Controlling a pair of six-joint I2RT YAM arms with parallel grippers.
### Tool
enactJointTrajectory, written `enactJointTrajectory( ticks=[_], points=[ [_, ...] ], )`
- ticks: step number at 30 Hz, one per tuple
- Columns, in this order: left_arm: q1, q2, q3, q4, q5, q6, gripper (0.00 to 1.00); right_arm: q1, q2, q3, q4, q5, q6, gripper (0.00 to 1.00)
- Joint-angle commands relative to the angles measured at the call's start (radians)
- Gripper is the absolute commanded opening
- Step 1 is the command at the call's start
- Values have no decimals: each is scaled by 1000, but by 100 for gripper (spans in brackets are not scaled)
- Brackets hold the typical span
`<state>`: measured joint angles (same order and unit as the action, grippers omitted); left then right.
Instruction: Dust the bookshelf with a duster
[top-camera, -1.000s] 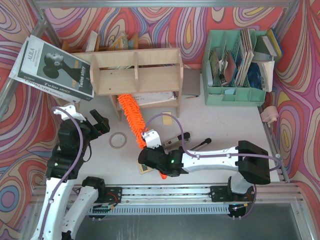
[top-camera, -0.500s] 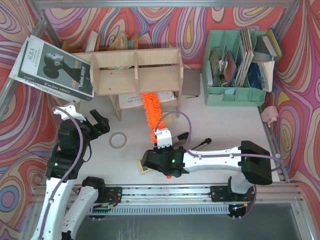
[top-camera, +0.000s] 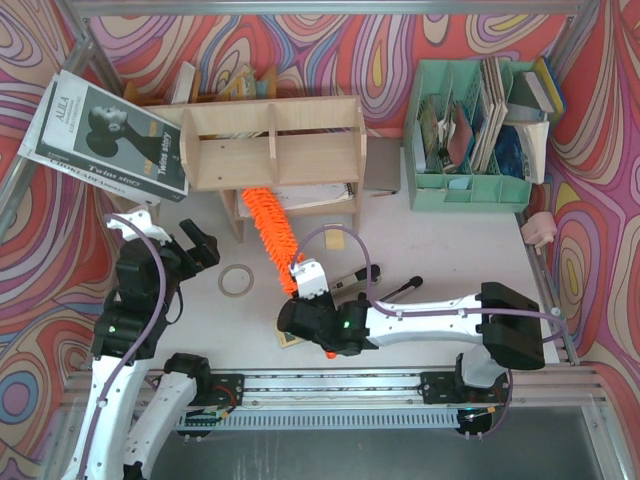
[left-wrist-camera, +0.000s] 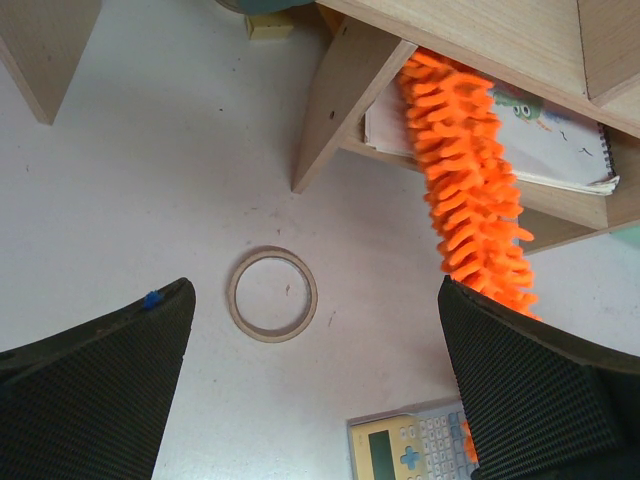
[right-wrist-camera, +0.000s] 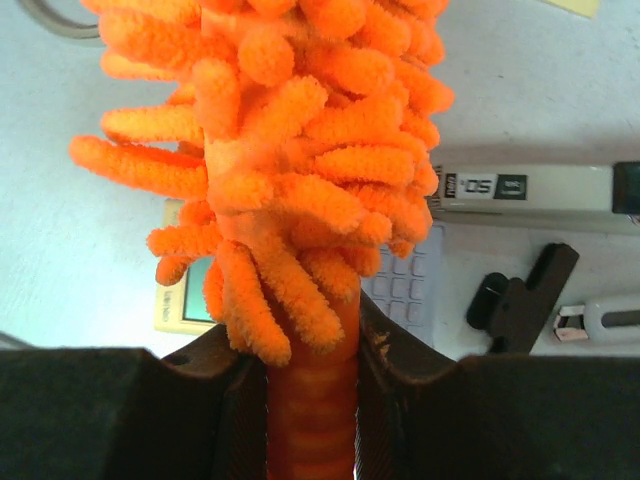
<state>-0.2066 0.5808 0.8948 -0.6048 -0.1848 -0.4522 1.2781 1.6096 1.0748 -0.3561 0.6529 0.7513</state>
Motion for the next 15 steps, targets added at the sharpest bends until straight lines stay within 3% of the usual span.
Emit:
enactJointTrajectory(
  ticks=[1, 15],
  points=[
    [9, -8, -11, -8, -11, 0, 99, 30, -10, 0, 140, 1, -126, 0],
    [9, -6, -12, -7, -10, -2, 98, 96, 2, -5, 87, 43, -123, 0]
  ],
)
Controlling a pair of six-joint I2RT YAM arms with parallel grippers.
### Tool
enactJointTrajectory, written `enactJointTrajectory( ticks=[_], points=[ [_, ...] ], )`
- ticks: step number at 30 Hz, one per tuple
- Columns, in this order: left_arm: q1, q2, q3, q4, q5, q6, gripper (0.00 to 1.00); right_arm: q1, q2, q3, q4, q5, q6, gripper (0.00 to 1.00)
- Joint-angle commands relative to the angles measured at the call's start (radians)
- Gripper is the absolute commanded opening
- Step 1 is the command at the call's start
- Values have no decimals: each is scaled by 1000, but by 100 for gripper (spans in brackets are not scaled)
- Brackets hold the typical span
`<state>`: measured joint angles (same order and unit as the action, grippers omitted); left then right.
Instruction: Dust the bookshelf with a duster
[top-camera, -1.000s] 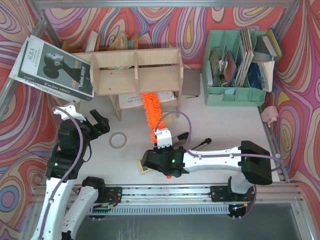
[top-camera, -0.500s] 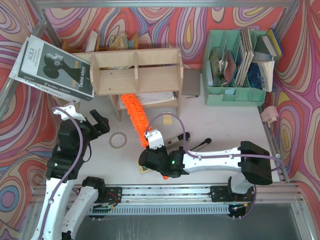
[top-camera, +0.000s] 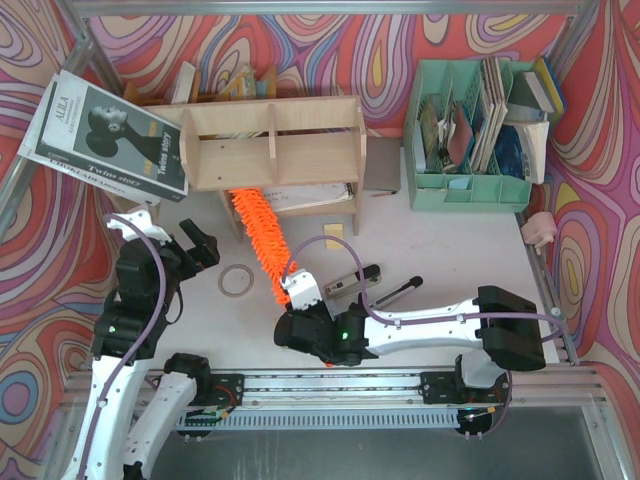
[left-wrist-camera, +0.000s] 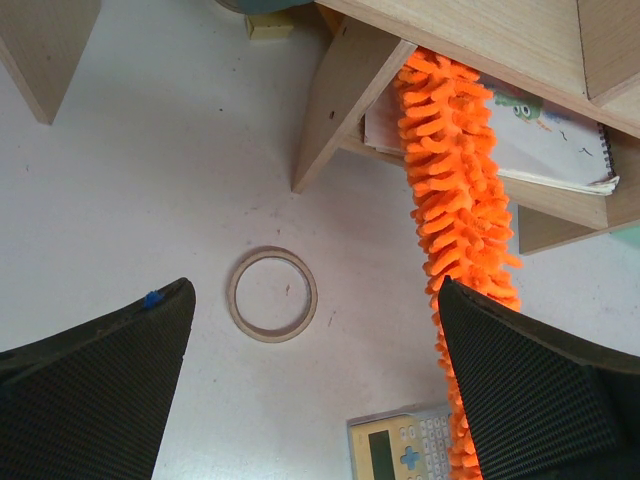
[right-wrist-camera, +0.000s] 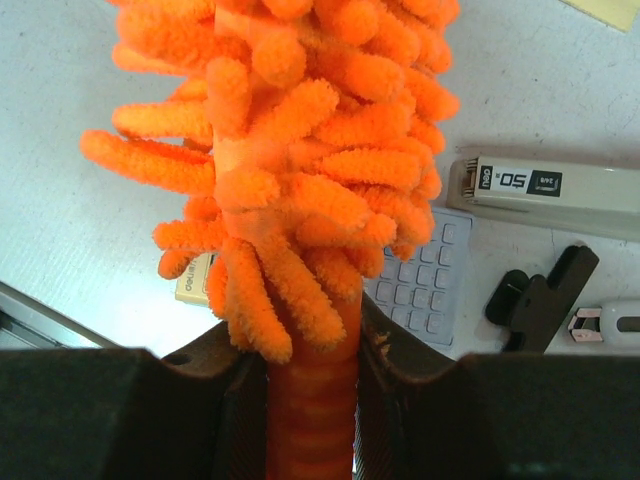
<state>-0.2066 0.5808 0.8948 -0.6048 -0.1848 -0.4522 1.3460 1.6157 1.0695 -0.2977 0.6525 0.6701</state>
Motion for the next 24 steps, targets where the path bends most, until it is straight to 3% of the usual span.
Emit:
enactJointTrajectory(
  ticks=[1, 12, 20, 24],
  points=[
    [9, -7, -11, -7, -10, -2, 98, 29, -4, -2, 11, 51, -21, 0],
    [9, -4, -11, -6, -9, -2, 99, 30, -47, -47, -194, 96, 176, 0],
    [9, -3, -13, -4, -7, -2, 99, 30, -97, -46, -623, 243, 663, 0],
    [9, 2, -12, -2, -2, -2, 99, 30, -88, -34, -680, 249, 707, 0]
  ],
)
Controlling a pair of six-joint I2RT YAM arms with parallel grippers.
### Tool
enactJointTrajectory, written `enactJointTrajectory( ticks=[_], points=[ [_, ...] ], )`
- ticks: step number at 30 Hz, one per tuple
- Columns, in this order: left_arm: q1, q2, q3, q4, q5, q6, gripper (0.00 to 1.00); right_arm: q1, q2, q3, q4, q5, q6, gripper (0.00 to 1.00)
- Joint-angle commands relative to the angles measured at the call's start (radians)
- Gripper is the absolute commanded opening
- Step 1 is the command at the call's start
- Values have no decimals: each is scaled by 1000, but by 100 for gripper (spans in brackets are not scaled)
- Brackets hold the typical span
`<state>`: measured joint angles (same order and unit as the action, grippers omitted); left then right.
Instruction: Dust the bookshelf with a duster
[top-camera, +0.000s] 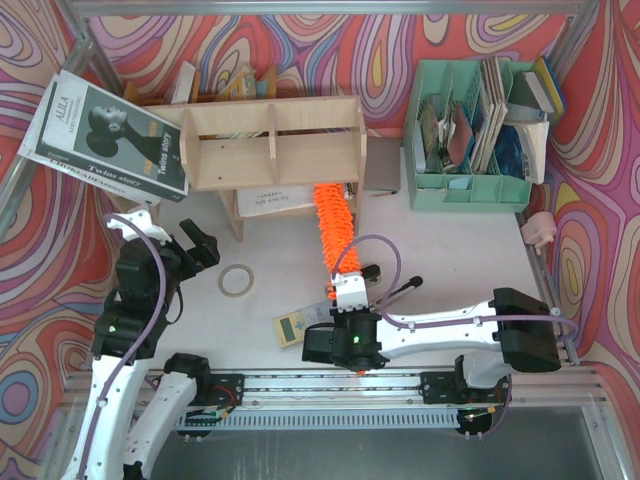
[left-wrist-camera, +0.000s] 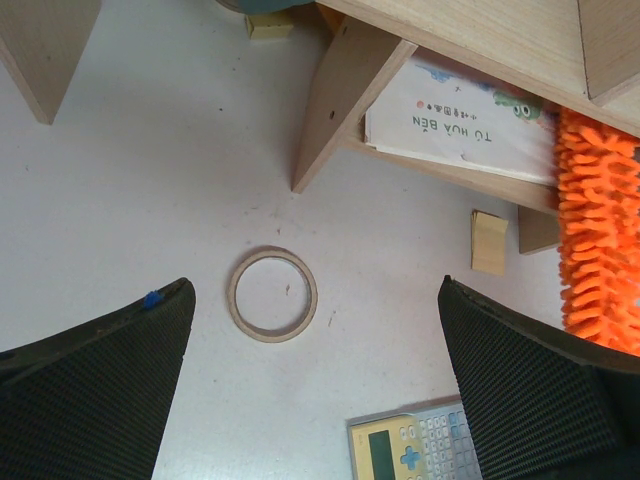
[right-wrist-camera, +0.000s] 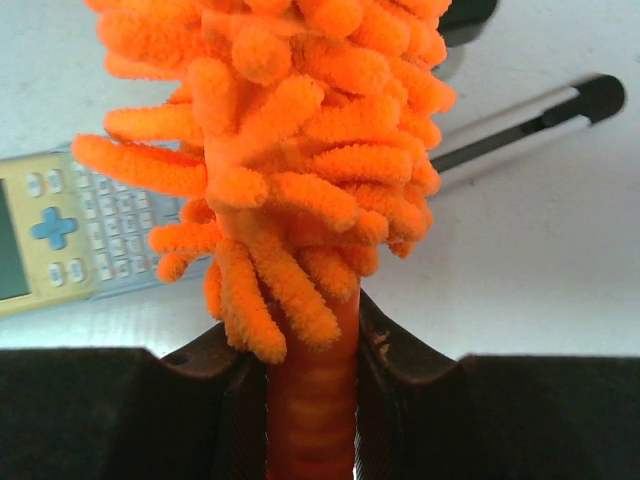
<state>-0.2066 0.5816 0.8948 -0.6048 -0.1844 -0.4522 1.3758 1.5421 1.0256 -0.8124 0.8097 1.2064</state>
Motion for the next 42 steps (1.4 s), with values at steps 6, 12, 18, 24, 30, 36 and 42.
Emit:
enactJointTrajectory(
  ticks=[6, 12, 18, 24, 30, 36, 42],
  points=[
    [9, -5, -13, -4, -7, -3, 99, 0, -25, -13, 231, 3, -281, 0],
    [9, -6, -12, -6, -10, -2, 99, 19, -12, -18, 486, -109, -526, 0],
    [9, -7, -12, -4, -10, -2, 99, 55, -44, -42, 428, -100, -507, 0],
    [9, -2, -13, -4, -12, -2, 98, 161, -79, -80, 310, -84, -436, 0],
    [9, -6, -11, -7, -28, -2, 98, 248, -129, -135, 238, -63, -320, 0],
    [9, -14, -13, -16, -49, -2, 99, 304, -149, -166, 179, -41, -242, 0],
    [9, -27, -14, -15, -53, 0, 98, 342, -109, -157, 98, -36, -145, 0]
  ],
)
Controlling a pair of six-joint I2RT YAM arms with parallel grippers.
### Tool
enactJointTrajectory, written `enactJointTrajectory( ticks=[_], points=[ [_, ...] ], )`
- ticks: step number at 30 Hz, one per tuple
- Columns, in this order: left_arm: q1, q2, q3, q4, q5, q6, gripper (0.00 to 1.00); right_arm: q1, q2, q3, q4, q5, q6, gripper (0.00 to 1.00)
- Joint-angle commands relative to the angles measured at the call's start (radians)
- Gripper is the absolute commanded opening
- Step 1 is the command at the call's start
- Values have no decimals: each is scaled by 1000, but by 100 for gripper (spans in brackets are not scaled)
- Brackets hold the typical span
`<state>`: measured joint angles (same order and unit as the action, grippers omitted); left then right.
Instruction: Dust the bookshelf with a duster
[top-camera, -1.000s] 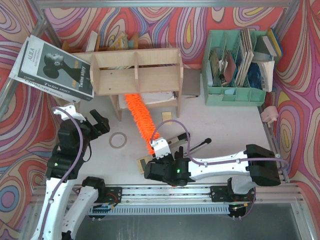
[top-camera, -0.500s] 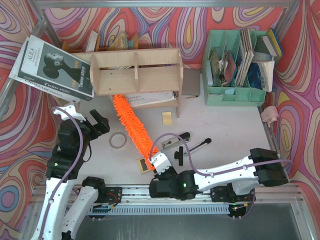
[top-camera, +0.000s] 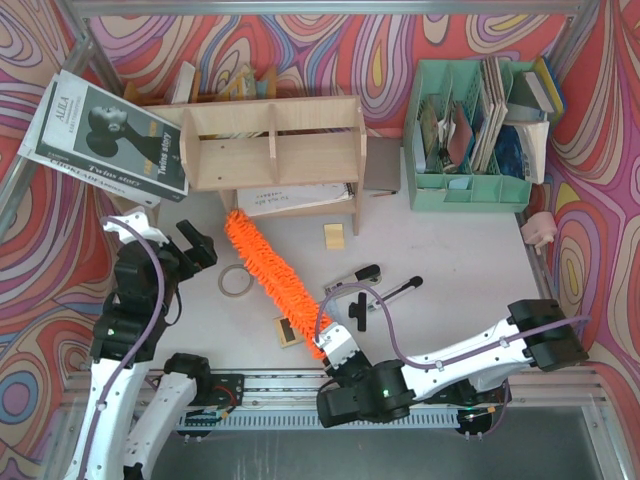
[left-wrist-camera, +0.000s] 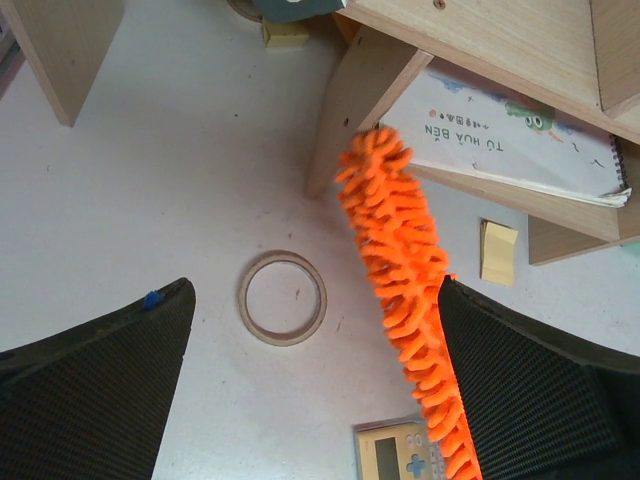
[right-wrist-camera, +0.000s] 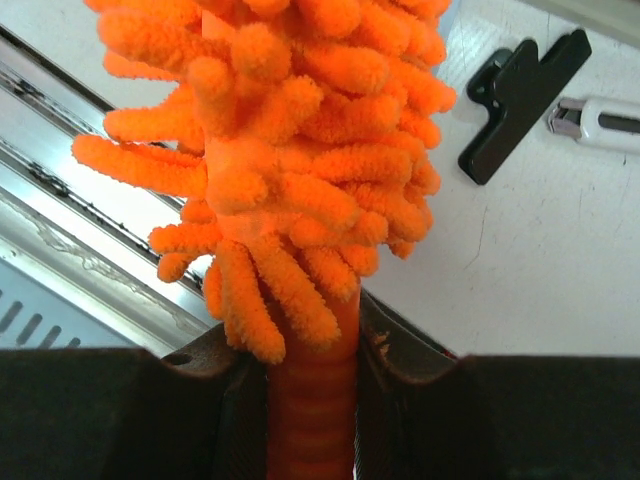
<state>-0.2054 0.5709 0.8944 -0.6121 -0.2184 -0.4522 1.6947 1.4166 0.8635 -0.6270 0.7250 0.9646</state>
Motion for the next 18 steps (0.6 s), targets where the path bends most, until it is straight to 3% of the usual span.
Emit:
enactJointTrajectory(
  ticks=[1, 10, 18],
  points=[
    [8, -16, -14, -8, -17, 0, 99, 28, 23, 3, -99, 51, 120, 0],
    [8, -17, -12, -12, -15, -3, 99, 34, 49, -16, -165, 65, 252, 0],
    [8, -23, -13, -14, -16, -5, 98, 13, 125, 11, -112, 73, 182, 0]
  ],
)
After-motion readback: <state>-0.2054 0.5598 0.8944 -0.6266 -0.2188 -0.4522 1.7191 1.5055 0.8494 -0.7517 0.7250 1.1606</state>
